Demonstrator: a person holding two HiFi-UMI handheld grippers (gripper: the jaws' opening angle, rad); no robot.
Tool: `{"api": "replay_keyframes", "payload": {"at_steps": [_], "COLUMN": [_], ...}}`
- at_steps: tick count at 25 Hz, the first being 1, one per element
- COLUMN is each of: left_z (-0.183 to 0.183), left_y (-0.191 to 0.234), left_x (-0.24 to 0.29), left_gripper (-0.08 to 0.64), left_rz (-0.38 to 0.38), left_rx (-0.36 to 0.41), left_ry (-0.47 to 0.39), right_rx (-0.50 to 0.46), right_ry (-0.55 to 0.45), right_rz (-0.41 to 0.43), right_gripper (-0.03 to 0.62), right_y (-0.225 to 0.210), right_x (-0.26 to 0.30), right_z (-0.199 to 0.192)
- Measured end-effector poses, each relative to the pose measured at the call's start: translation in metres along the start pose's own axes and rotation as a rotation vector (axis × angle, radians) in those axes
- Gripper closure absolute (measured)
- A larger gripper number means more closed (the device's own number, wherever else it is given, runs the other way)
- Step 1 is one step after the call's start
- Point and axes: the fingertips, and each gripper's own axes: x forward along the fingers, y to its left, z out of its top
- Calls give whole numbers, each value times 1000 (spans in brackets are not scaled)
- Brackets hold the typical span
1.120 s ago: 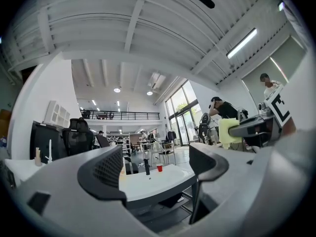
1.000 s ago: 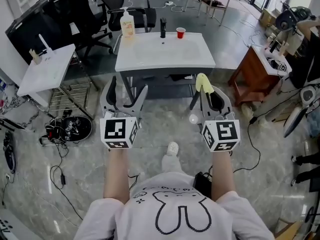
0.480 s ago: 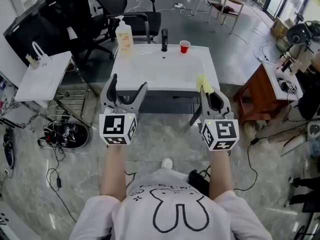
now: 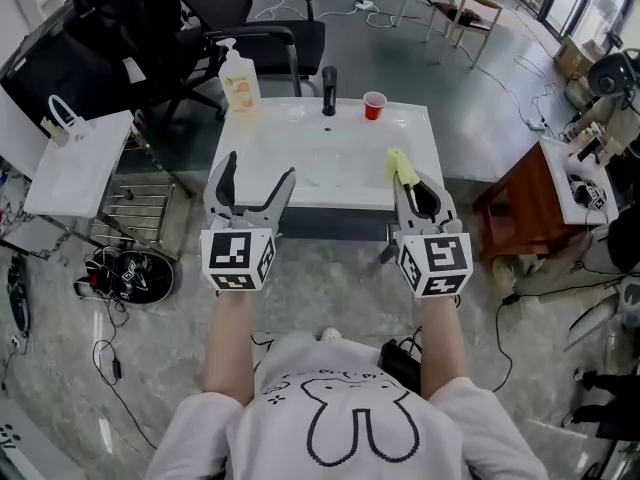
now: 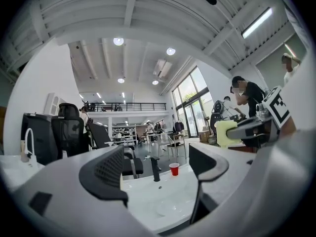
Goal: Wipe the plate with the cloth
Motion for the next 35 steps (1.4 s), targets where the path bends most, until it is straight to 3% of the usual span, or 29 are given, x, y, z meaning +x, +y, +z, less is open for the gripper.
{"api": "replay_keyframes", "payload": {"at_steps": [9, 24, 35], "left_z": [-56, -160, -235], "left_y": [28, 74, 89], "left_x": [51, 177, 231], "left_gripper": [147, 147, 147], "left_rz": [-7, -102, -194], "left_rx": [-45, -135, -230], "left_ry": [98, 286, 426], "right_rx": [11, 45, 130], "right_ry": [142, 439, 782], "right_rz": [39, 85, 146], "right_gripper": [541, 541, 541], "right_y": [1, -15, -10], "right_x": [68, 212, 269], "right_z": [-56, -161, -266]}}
